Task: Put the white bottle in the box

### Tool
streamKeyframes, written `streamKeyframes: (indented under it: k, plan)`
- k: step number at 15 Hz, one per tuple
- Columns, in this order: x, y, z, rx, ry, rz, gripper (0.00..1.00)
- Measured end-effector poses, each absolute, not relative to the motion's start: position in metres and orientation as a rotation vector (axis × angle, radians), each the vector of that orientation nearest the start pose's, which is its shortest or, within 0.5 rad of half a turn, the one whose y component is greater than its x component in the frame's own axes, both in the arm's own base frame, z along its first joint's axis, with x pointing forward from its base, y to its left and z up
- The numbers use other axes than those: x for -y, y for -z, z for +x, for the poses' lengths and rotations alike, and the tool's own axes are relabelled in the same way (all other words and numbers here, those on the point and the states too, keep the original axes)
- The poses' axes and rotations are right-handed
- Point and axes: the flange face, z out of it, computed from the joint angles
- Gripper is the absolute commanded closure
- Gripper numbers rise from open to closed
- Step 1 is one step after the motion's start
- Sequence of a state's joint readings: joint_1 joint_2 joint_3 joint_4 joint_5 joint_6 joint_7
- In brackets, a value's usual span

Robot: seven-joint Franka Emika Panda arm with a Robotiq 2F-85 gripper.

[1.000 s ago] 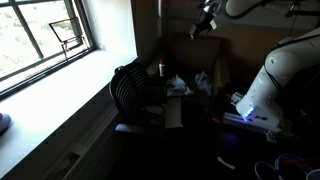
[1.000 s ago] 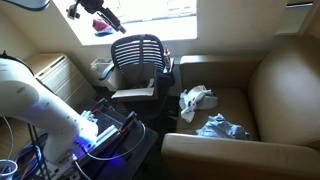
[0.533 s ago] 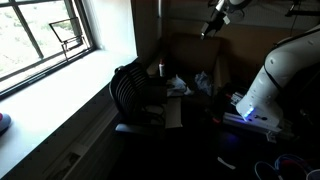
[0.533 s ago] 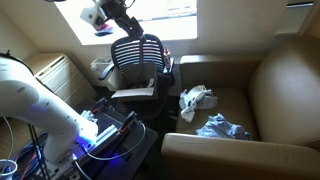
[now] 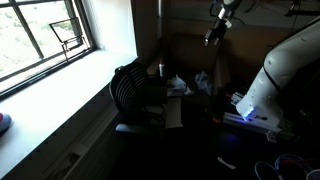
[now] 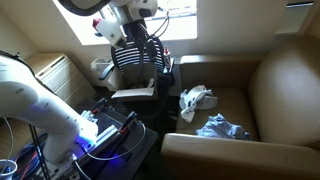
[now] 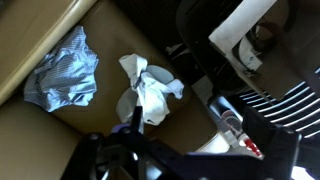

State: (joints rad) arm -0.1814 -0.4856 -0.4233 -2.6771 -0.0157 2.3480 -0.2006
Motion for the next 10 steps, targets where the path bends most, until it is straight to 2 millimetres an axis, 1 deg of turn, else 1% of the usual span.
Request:
streamKeyframes:
  k: [1,3,5,6,7,8,10]
  plan:
    - [0.223,-0.394,0.326,-0.457,0.266,-2.938,0.00]
    - [0.246,-0.412,0.333,-0.304,0.296,-2.900,0.00]
    - [0.262,-0.425,0.354,-0.169,0.313,-2.844,0.00]
    - [0.265,-0.427,0.370,-0.109,0.294,-2.819,0.00]
    - [0.264,-0.428,0.387,-0.056,0.261,-2.797,0.00]
    - [0.258,-0.425,0.405,-0.012,0.216,-2.778,0.00]
    - [0.236,-0.409,0.441,0.060,0.092,-2.791,0.00]
